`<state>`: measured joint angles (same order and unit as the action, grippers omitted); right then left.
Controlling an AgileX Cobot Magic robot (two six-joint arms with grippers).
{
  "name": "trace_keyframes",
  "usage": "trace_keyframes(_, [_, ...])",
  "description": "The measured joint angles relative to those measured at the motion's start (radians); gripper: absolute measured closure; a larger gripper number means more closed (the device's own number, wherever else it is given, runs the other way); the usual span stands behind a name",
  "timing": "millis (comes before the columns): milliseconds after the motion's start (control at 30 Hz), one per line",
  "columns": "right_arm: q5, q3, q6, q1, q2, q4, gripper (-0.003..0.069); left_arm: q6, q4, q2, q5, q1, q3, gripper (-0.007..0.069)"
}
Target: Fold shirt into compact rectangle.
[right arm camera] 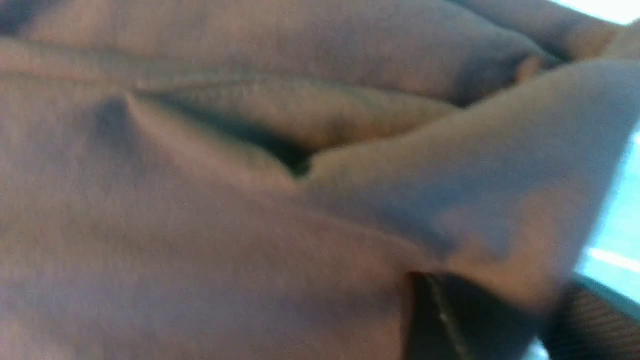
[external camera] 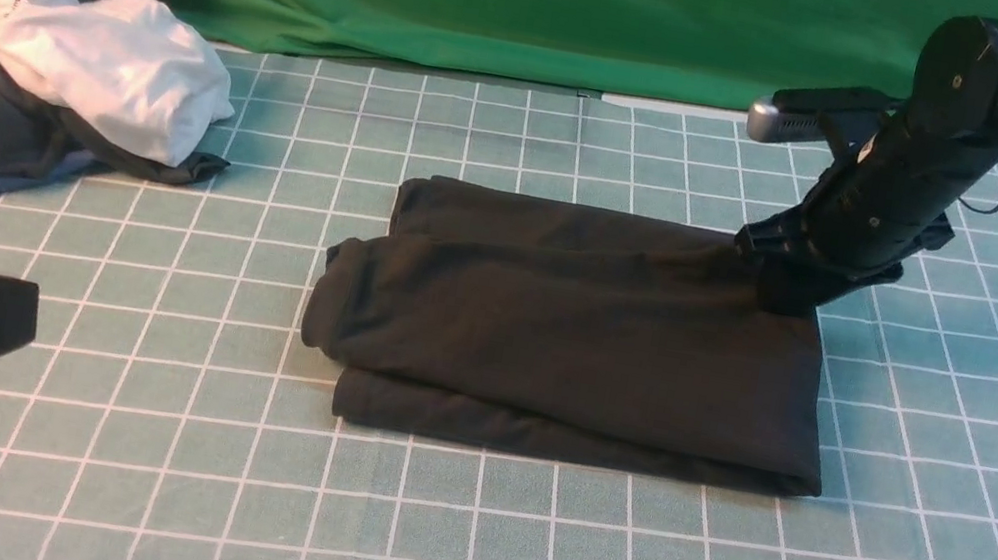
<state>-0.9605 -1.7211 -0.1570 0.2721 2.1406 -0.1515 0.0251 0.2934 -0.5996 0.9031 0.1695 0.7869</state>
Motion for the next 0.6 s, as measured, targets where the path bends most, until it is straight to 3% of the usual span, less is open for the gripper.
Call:
trace_keyframes(33, [-0.001,0.000,-0.001,0.000,-0.006,0.004,0.0393,0.000,-0.003,0.000,0.002,0.000,0.000,0.0614])
trace_keyframes(67, [-0.006,0.000,-0.001,0.000,-0.046,0.020,0.0499,0.000,-0.021,0.000,0.015,0.000,0.000,0.0614])
trace_keyframes(167, [-0.008,0.000,0.000,-0.001,-0.140,0.039,0.0603,0.000,-0.055,0.000,0.045,0.000,0.000,0.0614])
trace_keyframes(533, [0.000,0.020,0.014,-0.001,-0.690,0.059,0.0631,0.000,-0.112,0.000,0.081,0.000,0.000,0.0614])
trace_keyframes(600, [0.046,0.086,0.018,-0.001,-0.883,0.059,0.0631,0.000,-0.115,0.000,0.061,0.000,0.000,0.0614])
